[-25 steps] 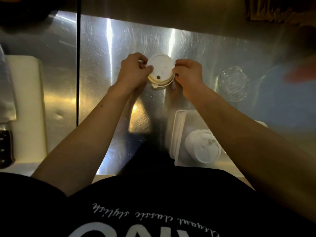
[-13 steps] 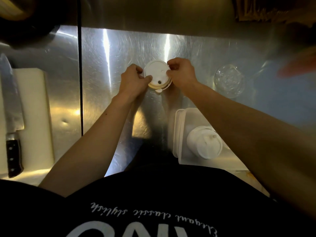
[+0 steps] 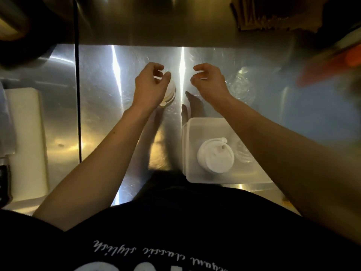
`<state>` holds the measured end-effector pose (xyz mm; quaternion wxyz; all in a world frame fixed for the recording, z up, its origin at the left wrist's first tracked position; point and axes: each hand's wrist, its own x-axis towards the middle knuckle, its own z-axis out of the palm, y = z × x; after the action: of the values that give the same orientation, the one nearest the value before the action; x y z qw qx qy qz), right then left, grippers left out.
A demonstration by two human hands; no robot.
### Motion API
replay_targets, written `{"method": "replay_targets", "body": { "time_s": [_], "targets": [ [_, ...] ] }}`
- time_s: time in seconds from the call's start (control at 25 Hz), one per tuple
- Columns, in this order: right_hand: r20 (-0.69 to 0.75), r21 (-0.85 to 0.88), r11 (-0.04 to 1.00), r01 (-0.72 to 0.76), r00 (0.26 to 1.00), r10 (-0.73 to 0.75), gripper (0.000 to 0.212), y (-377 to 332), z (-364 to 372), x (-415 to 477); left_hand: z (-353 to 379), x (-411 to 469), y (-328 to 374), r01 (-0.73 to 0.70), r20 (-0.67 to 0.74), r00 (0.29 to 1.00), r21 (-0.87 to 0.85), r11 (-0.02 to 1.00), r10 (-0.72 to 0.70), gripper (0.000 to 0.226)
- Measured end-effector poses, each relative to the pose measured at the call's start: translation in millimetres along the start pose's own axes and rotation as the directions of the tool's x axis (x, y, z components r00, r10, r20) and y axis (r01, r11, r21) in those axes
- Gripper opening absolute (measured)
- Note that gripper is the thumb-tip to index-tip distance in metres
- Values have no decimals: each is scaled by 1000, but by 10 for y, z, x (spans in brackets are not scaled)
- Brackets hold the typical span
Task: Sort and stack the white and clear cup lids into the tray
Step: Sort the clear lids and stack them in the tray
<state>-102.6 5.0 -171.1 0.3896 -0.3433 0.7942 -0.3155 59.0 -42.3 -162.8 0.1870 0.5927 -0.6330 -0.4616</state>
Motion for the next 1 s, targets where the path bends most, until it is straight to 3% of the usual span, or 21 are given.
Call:
{"method": "replay_targets", "body": {
  "time_s": [0.44, 1.0],
  "targets": [
    [-58, 61, 996, 65, 996, -61, 40, 349, -973, 19, 739, -227, 517, -31, 56, 998, 53, 998, 28, 40],
    [-95, 70, 989, -128, 986, 134, 43, 998, -1546, 207, 1423, 3, 753, 78, 213, 973, 64, 995, -90, 47]
  ]
}}
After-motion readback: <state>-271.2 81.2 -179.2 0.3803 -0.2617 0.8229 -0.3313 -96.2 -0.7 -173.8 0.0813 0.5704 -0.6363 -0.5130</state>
